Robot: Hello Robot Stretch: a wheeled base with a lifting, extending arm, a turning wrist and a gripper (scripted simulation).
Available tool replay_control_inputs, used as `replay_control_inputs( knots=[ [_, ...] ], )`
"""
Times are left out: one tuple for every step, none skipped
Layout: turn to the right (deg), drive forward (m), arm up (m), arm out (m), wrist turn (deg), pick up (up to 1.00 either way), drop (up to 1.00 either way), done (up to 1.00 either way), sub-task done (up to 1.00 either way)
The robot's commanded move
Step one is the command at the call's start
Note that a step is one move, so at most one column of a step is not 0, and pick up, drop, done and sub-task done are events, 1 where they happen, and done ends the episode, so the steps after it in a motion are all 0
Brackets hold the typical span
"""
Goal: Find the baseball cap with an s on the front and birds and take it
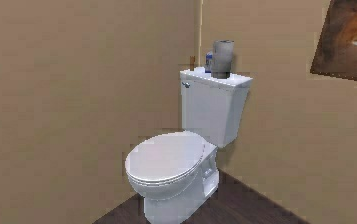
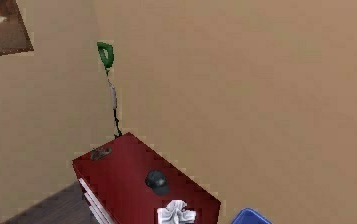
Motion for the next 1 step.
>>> replay_control_inputs(
  knots=[
    [0.0,0.0,0.0,0.46,0.0,0.0,0.0,0.0,0.0]
  ],
)
